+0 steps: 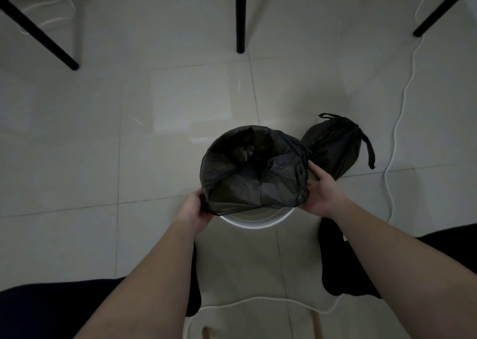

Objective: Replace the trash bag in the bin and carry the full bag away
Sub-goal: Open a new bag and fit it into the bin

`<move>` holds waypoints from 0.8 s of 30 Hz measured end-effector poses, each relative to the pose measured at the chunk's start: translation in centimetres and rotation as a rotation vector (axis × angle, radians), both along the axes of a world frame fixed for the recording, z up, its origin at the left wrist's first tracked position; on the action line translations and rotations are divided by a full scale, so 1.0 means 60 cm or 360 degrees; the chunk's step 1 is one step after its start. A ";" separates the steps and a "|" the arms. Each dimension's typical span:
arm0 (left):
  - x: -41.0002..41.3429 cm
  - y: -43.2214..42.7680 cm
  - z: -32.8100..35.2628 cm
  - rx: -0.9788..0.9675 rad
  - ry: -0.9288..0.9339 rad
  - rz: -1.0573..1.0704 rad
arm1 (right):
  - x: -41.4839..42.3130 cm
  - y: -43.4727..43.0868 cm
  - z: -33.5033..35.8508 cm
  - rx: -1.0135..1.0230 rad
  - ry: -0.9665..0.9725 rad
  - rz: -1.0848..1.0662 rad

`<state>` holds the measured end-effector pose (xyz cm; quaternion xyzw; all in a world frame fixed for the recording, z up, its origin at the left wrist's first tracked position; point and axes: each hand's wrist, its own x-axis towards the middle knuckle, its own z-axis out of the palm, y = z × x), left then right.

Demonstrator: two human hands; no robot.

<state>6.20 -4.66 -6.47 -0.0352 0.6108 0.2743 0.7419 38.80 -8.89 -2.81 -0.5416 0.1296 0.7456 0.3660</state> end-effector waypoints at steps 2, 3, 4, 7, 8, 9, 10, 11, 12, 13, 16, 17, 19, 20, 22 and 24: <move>-0.006 0.002 0.005 0.0037 0.0016 -0.0023 | 0.009 0.004 0.004 -0.0014 -0.0168 0.0122; -0.009 0.005 0.008 0.0055 0.0020 -0.0044 | 0.013 0.007 0.009 0.0008 -0.0245 0.0205; -0.014 0.010 0.010 0.0071 0.0045 -0.0085 | 0.017 0.010 0.015 0.0036 -0.0318 0.0293; -0.017 0.024 0.031 0.0138 0.0250 -0.0270 | 0.017 0.030 0.042 0.0160 -0.0522 0.0420; -0.017 0.030 0.037 0.0183 0.0303 -0.0309 | 0.014 0.039 0.049 0.0223 -0.0659 0.0405; -0.015 0.035 0.042 0.0228 0.0340 -0.0313 | 0.013 0.049 0.050 0.0297 -0.0884 0.0384; -0.014 0.041 0.044 0.0273 0.0382 -0.0330 | 0.011 0.058 0.052 0.0396 -0.1162 0.0406; -0.013 0.045 0.043 0.0319 0.0417 -0.0339 | 0.012 0.066 0.047 0.0507 -0.1436 0.0479; -0.013 0.049 0.041 0.0363 0.0451 -0.0345 | 0.013 0.072 0.043 0.0630 -0.1643 0.0583; -0.014 0.052 0.039 0.0398 0.0472 -0.0336 | 0.015 0.078 0.037 0.0725 -0.1793 0.0677; -0.013 0.059 0.029 0.0455 0.0565 -0.0284 | 0.022 0.093 0.022 0.0841 -0.2039 0.0697; -0.013 0.061 0.027 0.0464 0.0590 -0.0287 | 0.022 0.097 0.023 0.0840 -0.2011 0.0646; -0.014 0.060 0.016 0.0467 0.0617 -0.0293 | 0.025 0.106 0.023 0.0674 -0.1779 0.0531; -0.015 0.060 0.009 0.0463 0.0640 -0.0295 | 0.025 0.108 0.024 0.0549 -0.1569 0.0479; -0.016 0.058 -0.001 0.0425 0.0716 -0.0317 | 0.026 0.105 0.014 0.0294 -0.1193 0.0470; -0.018 0.053 -0.011 0.0383 0.0779 -0.0330 | 0.023 0.093 0.006 0.0067 -0.1061 0.0570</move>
